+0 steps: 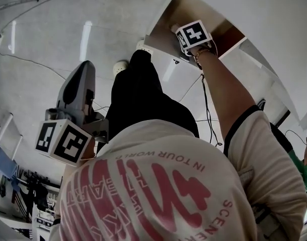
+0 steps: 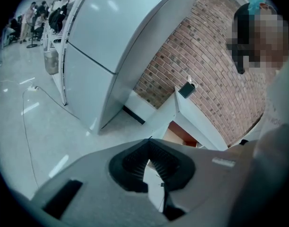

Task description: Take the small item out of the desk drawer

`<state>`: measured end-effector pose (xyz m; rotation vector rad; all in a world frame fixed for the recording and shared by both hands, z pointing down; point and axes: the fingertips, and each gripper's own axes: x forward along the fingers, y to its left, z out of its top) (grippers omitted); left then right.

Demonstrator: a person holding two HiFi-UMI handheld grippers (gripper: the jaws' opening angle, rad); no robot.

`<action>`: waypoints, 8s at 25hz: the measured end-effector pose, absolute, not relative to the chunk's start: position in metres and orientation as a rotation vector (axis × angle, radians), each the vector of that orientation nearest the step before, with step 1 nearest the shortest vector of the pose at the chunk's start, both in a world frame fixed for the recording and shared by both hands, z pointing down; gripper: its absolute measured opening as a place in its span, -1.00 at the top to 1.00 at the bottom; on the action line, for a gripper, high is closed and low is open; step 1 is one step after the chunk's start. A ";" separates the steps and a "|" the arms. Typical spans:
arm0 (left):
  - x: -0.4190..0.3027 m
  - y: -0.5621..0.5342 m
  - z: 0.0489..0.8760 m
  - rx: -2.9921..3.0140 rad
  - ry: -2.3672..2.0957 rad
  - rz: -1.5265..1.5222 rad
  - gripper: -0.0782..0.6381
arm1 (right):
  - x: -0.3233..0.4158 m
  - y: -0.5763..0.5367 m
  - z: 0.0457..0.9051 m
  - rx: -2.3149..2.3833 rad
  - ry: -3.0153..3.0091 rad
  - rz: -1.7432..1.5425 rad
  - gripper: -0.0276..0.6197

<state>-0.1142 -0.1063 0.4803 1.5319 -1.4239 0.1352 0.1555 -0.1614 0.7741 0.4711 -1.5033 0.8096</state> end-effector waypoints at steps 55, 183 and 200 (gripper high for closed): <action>-0.124 -0.100 0.407 1.669 -1.480 0.043 0.77 | 0.174 -0.138 0.713 0.642 -1.507 0.819 0.52; -0.067 -0.040 0.188 2.492 -1.189 -0.236 0.77 | 0.055 -0.055 0.181 1.582 -2.707 0.521 0.50; 0.041 -0.031 0.185 2.424 -1.246 -0.283 0.77 | 0.157 -0.042 0.184 1.476 -2.695 0.560 0.49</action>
